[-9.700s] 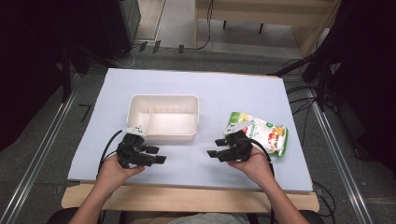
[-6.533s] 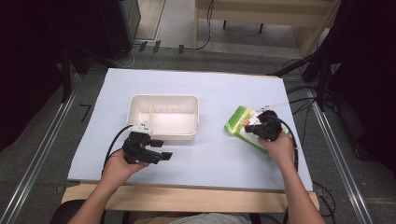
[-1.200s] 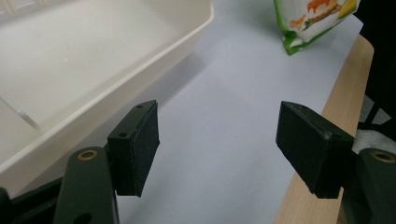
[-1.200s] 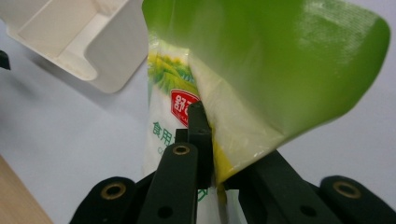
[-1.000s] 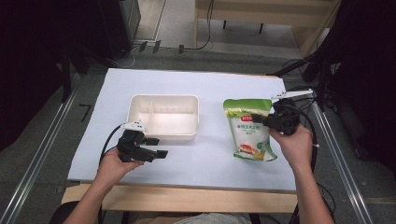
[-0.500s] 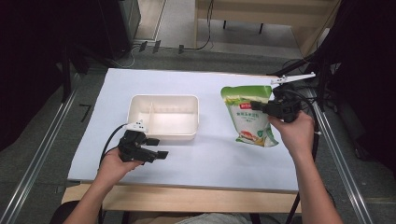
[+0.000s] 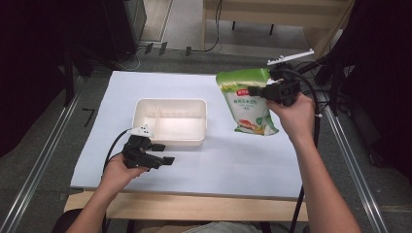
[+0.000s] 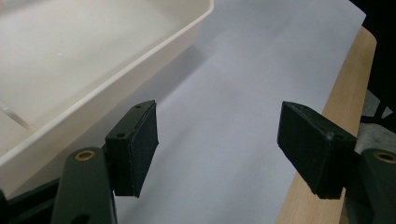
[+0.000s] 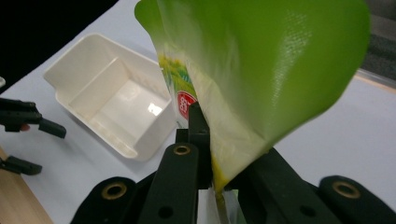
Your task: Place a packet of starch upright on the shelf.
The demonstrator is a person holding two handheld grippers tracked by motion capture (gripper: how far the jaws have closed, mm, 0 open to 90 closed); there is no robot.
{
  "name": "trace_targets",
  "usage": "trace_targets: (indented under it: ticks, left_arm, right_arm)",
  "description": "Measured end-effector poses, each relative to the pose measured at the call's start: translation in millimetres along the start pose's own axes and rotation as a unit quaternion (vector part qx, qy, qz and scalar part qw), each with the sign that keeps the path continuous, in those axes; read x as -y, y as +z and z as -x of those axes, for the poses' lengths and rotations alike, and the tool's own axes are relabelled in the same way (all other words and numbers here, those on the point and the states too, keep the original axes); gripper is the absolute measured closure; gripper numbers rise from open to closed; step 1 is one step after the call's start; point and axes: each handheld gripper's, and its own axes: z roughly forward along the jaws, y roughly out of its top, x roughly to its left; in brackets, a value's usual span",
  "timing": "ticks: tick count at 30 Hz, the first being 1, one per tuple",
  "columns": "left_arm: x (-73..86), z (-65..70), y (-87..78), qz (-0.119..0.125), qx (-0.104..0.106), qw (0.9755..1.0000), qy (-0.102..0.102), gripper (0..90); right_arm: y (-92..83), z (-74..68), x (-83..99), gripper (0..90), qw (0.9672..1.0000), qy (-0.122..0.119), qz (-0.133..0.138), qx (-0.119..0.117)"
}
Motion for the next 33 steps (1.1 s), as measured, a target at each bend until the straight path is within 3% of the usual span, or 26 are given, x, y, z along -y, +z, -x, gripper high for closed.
trace_targets:
  ticks: [2,9,16,33]
  left_arm:
    - [0.1,-0.1,-0.1,-0.001,0.000,1.0000,-0.001,30.0]
    - [0.3,-0.8,0.2,-0.003,-0.004,1.0000,-0.001,30.1]
    - [0.3,-2.1,-0.4,-0.001,0.001,1.0000,-0.004,30.2]
    - [0.3,-2.9,-1.1,0.004,0.005,1.0000,-0.004,30.4]
  right_arm:
    - [3.8,-6.7,-15.8,88.4,1.0000,-0.006,0.001,0.001]
    - [15.7,-22.1,-46.3,88.4,0.9998,-0.020,-0.003,-0.006]
    - [42.1,-50.2,-79.8,88.5,0.9990,-0.041,-0.014,-0.009]
    - [103.0,-109.7,-121.1,88.4,0.9974,-0.057,-0.022,-0.039]
